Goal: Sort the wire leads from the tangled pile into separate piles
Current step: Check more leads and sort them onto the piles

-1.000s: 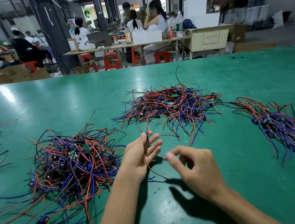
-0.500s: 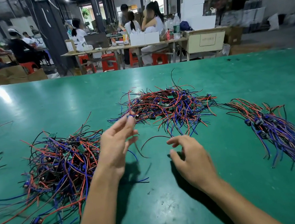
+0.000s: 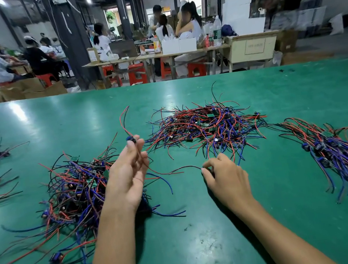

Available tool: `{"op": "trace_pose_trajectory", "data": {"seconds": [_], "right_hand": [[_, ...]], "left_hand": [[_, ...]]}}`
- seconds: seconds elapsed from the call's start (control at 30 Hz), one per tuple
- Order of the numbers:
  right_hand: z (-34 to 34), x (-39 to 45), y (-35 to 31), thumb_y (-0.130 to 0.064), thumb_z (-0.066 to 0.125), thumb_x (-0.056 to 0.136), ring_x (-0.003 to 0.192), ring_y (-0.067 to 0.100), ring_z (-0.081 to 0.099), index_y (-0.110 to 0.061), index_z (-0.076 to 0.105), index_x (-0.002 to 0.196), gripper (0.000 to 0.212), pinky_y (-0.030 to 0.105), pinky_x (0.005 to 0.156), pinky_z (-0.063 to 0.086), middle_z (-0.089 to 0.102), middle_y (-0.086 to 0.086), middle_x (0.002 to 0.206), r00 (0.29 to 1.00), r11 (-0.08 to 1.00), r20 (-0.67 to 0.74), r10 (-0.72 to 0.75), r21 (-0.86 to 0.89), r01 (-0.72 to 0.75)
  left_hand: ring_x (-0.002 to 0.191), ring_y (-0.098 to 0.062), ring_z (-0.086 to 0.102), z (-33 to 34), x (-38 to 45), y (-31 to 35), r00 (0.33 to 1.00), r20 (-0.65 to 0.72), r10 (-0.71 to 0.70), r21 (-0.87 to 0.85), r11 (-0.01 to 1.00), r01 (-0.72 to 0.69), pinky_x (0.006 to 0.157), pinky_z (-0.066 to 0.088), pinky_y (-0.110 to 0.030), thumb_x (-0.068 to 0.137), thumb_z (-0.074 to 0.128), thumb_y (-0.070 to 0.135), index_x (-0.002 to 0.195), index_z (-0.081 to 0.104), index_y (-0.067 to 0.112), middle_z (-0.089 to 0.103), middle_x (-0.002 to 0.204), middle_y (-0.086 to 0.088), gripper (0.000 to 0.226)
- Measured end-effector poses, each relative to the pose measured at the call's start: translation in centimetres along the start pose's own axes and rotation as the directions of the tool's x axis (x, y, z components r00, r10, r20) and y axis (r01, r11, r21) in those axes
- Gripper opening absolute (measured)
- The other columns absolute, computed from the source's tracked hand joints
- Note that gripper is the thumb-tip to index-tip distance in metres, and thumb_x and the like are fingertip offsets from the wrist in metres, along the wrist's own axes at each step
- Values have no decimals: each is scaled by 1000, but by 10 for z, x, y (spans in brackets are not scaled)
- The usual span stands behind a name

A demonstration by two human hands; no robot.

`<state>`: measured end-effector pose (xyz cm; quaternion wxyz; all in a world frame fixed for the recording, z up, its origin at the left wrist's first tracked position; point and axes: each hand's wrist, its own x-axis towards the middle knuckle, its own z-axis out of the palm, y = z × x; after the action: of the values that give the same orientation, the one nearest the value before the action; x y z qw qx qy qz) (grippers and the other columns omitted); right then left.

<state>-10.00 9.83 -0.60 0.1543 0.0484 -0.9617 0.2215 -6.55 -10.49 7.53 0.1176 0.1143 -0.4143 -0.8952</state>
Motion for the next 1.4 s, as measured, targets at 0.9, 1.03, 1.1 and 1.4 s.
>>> {"op": "trace_pose_trajectory", "data": {"seconds": [0.9,1.03,1.1,1.4], "right_hand": [[-37,-14,-12,-9,79,83,71,16,66,-16,64,96,21,30,77,51,73,2,69,956,415,289,-45,876,-246],[-38,-11,-7,-21,79,85,58,6,61,-17,67,93,15,17,60,46,74,3,73,962,454,273,-30,861,-230],[-39,-9,-6,-28,71,92,43,0,48,-17,67,93,12,11,43,36,76,5,78,955,461,295,-1,848,-261],[-35,-6,2,-25,62,98,45,11,48,-17,69,96,10,19,41,34,76,0,77,924,563,368,107,743,-362]], "left_hand": [[97,-29,73,37,-28,-51,974,227,-28,374,925,-61,89,57,-31,93,63,0,131,52,-4,74,108,-20,40],[75,-16,72,35,-25,-50,975,224,1,357,930,-83,76,61,-25,94,62,1,123,58,-7,76,101,-18,30],[67,-11,66,33,-22,-50,974,221,39,412,902,-130,72,60,-25,96,60,1,119,62,-10,75,97,-14,26],[61,-8,65,15,-7,-13,881,-14,474,577,723,-380,67,60,-26,102,51,1,125,64,3,66,92,-10,27]]}}
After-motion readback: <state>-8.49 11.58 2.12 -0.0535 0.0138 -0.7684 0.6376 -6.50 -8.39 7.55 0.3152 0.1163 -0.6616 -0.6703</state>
